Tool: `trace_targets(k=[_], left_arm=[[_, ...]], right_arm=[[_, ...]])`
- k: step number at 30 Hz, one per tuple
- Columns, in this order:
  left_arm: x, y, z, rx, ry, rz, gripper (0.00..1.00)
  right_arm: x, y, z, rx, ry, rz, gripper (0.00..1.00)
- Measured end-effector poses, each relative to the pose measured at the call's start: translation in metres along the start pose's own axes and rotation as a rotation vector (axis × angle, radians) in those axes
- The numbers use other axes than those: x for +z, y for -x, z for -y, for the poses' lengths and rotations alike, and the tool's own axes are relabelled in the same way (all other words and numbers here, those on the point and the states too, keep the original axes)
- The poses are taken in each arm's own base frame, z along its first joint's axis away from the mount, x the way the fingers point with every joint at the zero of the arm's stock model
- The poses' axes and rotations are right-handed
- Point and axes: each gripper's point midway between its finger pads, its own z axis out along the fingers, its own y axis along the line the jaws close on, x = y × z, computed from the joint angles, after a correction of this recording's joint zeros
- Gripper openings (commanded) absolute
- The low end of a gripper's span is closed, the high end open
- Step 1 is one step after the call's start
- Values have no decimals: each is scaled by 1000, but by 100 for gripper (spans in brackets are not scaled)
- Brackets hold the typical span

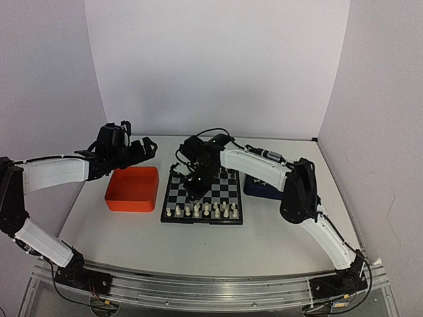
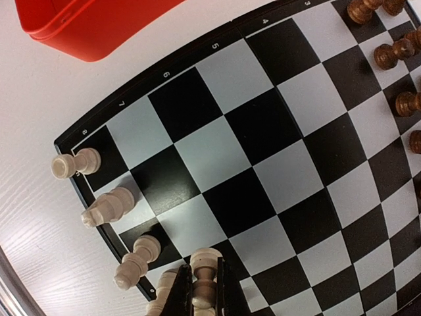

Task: Set up the chess pieces on the board
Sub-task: Place the chess piece on the chessboard.

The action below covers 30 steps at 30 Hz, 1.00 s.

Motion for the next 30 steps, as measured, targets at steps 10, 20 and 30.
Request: trace_targets(k=[10,20,30], left_arm=[[-1,-5,-6,0,17,-6,100],[-1,-6,-6,1,18,-6,100],[-1,-6,-6,1,18,-7,100]], right_arm=[[20,-3,-3,-5,15,-16,6],[20,0,-4,-9,23,-3,18],[20,1,-8,-10,46,1,20]])
